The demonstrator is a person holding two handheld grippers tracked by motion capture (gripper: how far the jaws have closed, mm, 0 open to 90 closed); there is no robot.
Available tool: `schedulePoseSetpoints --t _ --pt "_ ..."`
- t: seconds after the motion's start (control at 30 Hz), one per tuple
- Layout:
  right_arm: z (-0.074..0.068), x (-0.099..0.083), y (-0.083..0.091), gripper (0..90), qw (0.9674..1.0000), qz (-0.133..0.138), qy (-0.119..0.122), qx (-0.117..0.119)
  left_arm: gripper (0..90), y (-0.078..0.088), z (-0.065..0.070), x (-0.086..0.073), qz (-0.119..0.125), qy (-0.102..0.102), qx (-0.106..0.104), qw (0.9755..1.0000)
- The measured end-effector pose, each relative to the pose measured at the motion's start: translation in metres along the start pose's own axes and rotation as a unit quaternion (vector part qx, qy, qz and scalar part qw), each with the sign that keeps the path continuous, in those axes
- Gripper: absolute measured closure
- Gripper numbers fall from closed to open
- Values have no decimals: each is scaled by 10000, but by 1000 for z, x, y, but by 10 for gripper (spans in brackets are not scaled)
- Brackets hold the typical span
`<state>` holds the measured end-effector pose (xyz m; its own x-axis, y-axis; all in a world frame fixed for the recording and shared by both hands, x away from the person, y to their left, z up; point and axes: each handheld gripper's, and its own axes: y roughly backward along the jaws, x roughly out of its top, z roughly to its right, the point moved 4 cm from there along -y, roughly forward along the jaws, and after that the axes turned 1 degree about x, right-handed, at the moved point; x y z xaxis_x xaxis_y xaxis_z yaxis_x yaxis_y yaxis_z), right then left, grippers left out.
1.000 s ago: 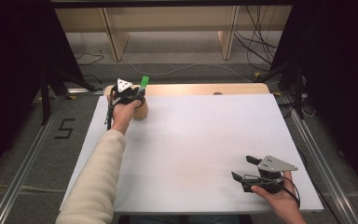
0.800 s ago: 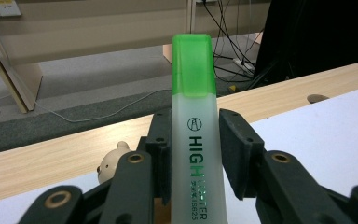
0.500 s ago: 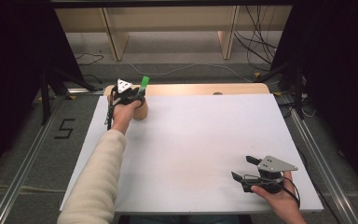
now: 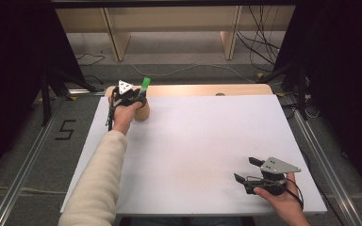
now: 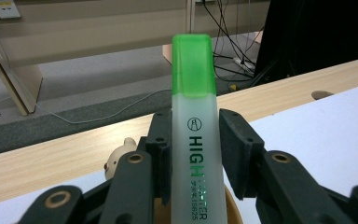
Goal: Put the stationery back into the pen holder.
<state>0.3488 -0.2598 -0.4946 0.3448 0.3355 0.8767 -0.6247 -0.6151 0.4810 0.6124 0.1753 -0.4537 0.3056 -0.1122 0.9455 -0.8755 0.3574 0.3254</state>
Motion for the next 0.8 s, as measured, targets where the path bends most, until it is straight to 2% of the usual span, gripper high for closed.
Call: schedulePoseSetpoints --t 0.8 --pt "0 0 0 175 10000 5 -1 7 664 -3 1 -3 -18 -107 -7 9999"
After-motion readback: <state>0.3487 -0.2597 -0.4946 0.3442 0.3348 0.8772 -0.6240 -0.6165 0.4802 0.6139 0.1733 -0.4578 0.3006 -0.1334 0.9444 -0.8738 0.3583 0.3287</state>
